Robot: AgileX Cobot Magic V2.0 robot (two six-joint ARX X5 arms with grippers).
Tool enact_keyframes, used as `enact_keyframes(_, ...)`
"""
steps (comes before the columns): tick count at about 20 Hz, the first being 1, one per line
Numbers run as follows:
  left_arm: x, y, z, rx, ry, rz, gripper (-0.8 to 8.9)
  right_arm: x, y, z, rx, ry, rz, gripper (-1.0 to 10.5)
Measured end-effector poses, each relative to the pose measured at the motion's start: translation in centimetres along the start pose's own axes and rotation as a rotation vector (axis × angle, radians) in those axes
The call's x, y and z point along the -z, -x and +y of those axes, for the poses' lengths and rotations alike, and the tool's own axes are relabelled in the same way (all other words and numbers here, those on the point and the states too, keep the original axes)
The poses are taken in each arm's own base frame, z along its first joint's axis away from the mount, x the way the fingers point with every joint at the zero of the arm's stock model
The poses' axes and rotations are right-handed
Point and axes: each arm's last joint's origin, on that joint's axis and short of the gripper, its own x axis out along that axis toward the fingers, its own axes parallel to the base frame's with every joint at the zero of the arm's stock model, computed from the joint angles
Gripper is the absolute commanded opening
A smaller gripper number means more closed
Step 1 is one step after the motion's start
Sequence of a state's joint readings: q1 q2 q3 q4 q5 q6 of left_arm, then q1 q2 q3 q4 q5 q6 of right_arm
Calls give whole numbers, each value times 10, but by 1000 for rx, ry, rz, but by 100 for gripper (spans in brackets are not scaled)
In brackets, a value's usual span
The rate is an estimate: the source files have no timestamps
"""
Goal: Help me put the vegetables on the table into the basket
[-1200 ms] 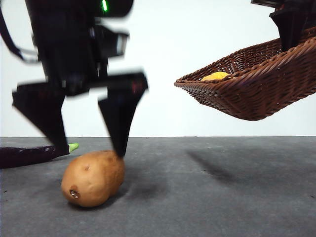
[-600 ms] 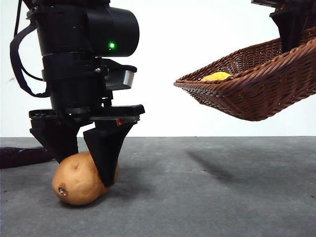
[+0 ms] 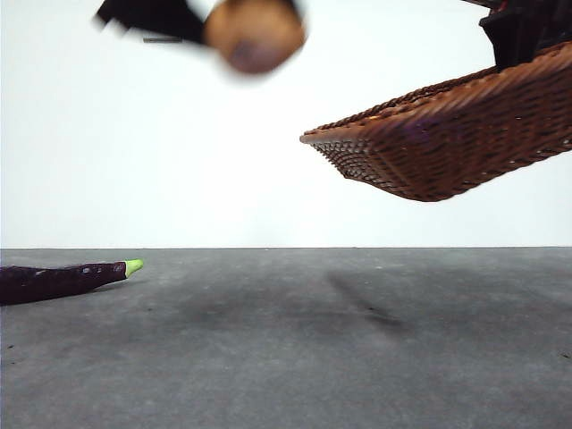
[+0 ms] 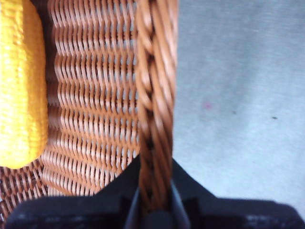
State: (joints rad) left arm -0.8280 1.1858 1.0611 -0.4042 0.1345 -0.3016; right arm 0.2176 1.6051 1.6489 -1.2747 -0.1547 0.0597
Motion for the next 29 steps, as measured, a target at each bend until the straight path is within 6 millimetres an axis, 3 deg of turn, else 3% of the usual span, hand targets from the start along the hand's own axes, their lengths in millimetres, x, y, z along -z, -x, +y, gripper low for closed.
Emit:
enact_keyframes(4,-7,-5,-27,128,-61,-122,-8,1,-2,17,-21,37,2,-8)
enact_keyframes(9,9,-45,-27,108,-70,9,-3,6,-6,52,-61,117,12,-8)
enact_keyframes(12,16,-59,-26,97,-81,62,27,8,-7,64,-78,141,4,-8)
enact_keyframes(15,18,-60,-26,89,-85,81,433,8,-8,67,-80,144,6,-8)
enact_keyframes(16,18,-60,-26,89,-85,81,517,8,-9,67,-80,140,7,-8)
enact_keyframes(18,18,-60,-26,89,-92,82,517,8,-9,67,-75,138,8,-8)
enact_keyframes(19,19,-59,-26,85,-111,101,519,8,-9,67,-59,139,5,-8)
enact_keyframes(21,10,-50,-30,67,-180,167,635,8,-9,66,-31,138,1,-8)
enact_keyframes(24,-28,-23,-42,-8,-318,132,627,7,-11,66,-26,135,6,-8)
enact_keyframes(27,-58,11,-38,-318,-448,134,627,4,-16,60,-18,118,17,-8)
enact_keyframes(29,-65,24,-13,-523,-451,179,627,0,-21,52,-6,98,29,-8)
